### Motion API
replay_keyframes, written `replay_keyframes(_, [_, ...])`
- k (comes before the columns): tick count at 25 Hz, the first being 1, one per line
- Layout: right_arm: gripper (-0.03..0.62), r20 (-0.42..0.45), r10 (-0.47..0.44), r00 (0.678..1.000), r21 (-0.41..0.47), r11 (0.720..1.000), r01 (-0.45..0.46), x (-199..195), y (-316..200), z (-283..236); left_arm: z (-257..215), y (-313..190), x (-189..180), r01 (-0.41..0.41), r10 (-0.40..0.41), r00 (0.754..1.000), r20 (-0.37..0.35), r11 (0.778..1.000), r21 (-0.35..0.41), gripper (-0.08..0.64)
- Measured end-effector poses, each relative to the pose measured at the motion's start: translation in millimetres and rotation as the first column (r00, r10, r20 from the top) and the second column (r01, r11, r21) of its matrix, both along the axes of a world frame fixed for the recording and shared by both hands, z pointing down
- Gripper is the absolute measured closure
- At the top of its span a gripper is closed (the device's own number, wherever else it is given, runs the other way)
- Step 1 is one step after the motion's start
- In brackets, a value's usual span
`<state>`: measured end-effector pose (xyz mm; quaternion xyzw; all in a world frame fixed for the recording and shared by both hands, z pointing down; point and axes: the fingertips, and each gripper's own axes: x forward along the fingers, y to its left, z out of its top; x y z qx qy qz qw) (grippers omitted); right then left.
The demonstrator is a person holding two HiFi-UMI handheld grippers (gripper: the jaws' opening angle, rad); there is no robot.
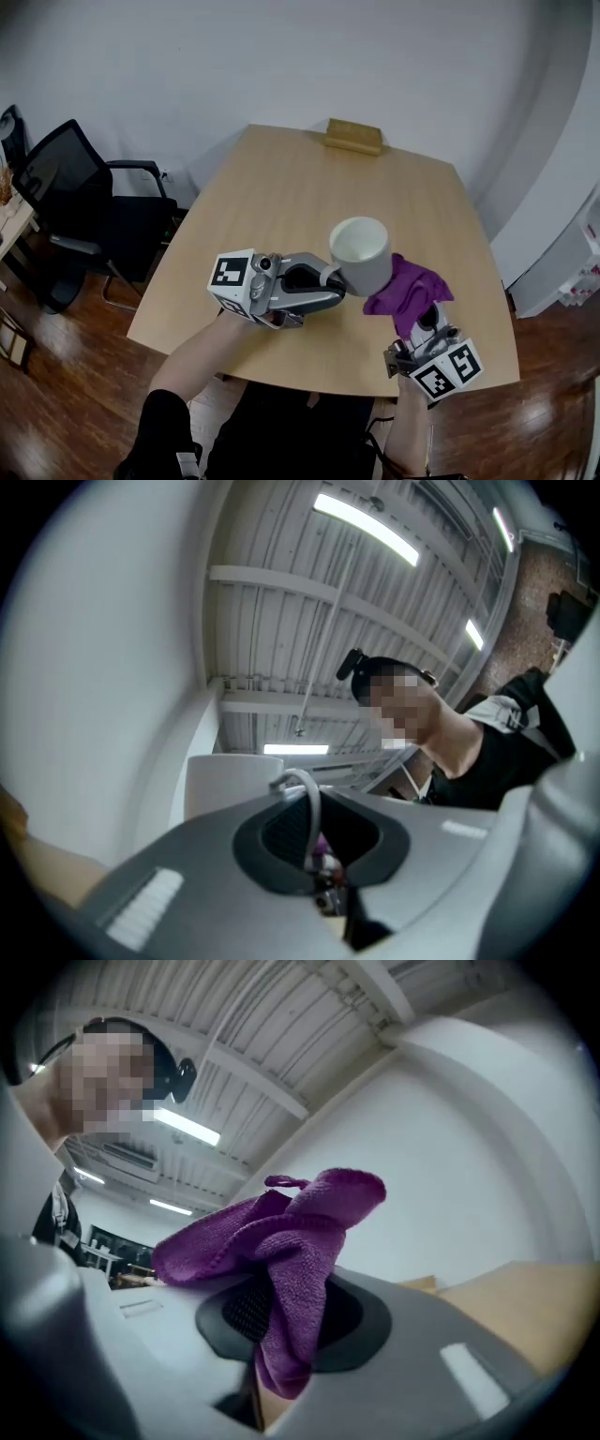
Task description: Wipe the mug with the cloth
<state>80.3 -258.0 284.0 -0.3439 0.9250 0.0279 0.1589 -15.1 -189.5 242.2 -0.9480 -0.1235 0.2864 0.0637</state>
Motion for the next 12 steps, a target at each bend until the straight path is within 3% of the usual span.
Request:
replay_keyframes(3, [0.511, 0.015, 0.055, 0.998, 0.157, 0.986, -0.057, 16, 12, -59, 8, 1, 4, 0.012, -0.014, 0.999, 0.052, 0.999, 0.033, 0.523])
replay_keyframes(6, [0.511, -0.111, 0.045, 0.993, 0.261, 0.965, -0.015, -11, 22, -81, 12, 6, 11, -0.008, 0.004, 0.997, 0.074, 0.999, 0.051, 0.523])
replay_keyframes(9, [0.512, -0.155, 0.034, 0.987, 0.21, 0.978, -0.001, -21, 15, -57, 9, 2, 5, -0.009, 0.007, 0.998, 0.055, 0.999, 0.032, 0.523])
replay_keyframes(12, [0.512, -0.176, -0.02, 0.984, 0.013, 1.0, 0.022, -12, -9, 3, 19, -12, 0, 0.036, -0.036, 0.996, 0.08, 0.999, 0.013, 0.523])
